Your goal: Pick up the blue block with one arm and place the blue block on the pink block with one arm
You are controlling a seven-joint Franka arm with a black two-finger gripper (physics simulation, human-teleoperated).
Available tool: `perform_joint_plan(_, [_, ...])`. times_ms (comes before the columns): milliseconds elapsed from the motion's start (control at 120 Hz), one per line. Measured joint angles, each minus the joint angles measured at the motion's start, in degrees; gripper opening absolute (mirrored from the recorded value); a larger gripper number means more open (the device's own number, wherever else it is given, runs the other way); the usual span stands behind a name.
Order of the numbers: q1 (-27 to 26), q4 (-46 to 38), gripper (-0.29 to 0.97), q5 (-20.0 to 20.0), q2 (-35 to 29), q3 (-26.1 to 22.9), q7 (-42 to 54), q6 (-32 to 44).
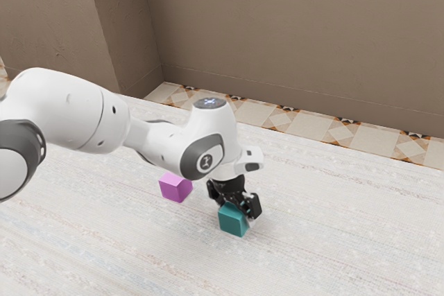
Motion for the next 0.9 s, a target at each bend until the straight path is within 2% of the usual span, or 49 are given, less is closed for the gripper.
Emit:
perform_joint_plan(158, [0.1,-0.4,0.43,-0.5,-0.4,-0.1,0.0,0.4])
perform_joint_plan(358, [-0.3,-1.3,0.37,-0.1,-2.6,0.1,-1.1,0.7])
perform_joint_plan(467, [-0.2,-4.0,0.33,3.1,-8.0,0.3,-2.4,0.6])
perform_joint_plan(658, [7.9,-5.4,0.32,7.6,-13.7,0.4,-4.6,-1.0])
perform_joint_plan(900, [14.5,-5.5,0.32,10.1,-15.4,0.4,-6.3,-3.8])
